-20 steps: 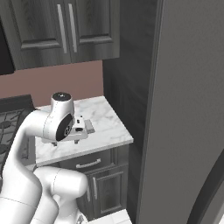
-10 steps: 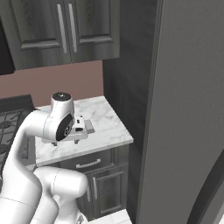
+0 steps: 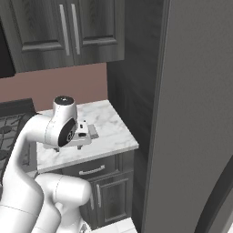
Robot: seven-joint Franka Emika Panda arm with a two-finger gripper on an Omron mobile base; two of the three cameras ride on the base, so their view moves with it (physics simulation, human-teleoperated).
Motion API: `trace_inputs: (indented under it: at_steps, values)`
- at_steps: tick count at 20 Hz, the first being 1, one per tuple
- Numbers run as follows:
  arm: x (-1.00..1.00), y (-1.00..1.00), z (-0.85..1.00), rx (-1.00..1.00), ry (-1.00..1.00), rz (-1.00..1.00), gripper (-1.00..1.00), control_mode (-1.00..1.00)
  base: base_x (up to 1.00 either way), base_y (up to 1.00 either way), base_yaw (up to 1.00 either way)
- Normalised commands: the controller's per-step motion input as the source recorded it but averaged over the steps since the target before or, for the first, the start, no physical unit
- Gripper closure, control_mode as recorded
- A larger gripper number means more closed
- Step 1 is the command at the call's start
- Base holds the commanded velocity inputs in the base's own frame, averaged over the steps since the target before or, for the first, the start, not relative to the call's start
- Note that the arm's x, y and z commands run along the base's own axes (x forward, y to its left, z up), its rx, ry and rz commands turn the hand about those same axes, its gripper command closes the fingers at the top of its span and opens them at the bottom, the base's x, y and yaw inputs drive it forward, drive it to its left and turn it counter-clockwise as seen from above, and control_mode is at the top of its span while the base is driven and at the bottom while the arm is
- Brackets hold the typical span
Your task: Take the fish from the fridge and place it on the digital scale on the counter by the fridge. Wait a few seconds for a reading, then move it to the plate on the dining counter.
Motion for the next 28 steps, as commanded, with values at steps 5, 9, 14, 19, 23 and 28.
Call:
trace_inputs:
  at_steps: [5, 9, 14, 19, 23, 28]
  values:
    - [0.01, 0.0, 0.0, 0.0, 0.0, 0.0, -1.0, -1.0, 0.0, 0.0, 0.0]
    - [0.4, 0.01, 0.0, 0.0, 0.0, 0.0, -1.0, -1.0, 0.0, 0.0, 0.0]
    - [0.97, 0.25, 0.0, 0.0, 0.02, -0.03, -1.0, -1.0, 0.0, 0.0, 0.0]
    - [1.0, 0.43, 0.0, 0.0, 0.03, -0.08, -1.0, -1.0, 0.0, 0.0, 0.0]
    - [1.0, 0.53, 0.0, 0.0, 0.02, -0.1, -1.0, -1.0, 0.0, 0.0, 0.0]
    - [1.0, 0.24, 0.0, 0.0, 0.03, -0.1, -1.0, -1.0, 0.0, 0.0, 0.0]
